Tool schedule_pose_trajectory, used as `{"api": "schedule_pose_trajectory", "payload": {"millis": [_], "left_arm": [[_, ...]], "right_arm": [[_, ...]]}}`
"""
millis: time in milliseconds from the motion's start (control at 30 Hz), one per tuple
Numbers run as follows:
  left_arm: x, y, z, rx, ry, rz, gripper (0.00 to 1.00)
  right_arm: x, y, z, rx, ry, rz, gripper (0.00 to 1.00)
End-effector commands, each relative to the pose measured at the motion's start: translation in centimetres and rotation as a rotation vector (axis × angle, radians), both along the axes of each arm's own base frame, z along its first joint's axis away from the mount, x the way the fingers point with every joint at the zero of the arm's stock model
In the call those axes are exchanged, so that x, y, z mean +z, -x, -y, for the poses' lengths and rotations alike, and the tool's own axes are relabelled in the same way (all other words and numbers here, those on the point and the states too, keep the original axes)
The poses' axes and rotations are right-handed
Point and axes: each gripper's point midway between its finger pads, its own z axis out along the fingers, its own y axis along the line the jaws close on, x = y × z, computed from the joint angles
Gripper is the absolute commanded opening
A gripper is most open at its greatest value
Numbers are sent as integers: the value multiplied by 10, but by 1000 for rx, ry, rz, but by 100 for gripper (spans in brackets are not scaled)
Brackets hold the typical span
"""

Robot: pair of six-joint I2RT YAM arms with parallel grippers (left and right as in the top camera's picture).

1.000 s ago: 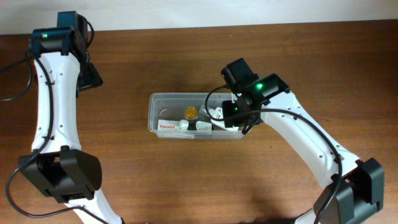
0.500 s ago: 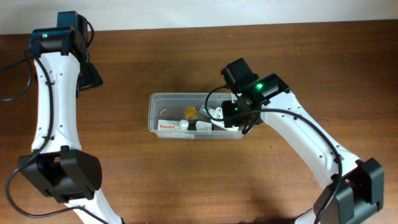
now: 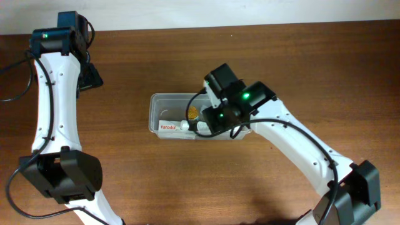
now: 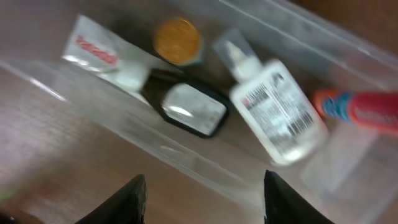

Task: Pack container

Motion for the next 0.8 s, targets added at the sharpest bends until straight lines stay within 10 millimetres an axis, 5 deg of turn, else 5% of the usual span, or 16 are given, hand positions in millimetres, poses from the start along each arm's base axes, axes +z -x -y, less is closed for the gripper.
{"api": "schedule_pose_trajectory", "payload": {"millis": [0, 100, 367, 767], "left_arm": [[4, 1, -2, 7, -14, 11, 99], [4, 1, -2, 7, -14, 11, 99], [4, 1, -2, 7, -14, 11, 99], [4, 1, -2, 7, -14, 11, 99]], "right_arm": [[3, 3, -19, 146, -12, 53, 52], [2, -1, -28, 238, 0, 104, 52], [-16, -27, -16, 195, 35, 116, 56], [-31, -78, 24, 147, 73, 178, 59]]}}
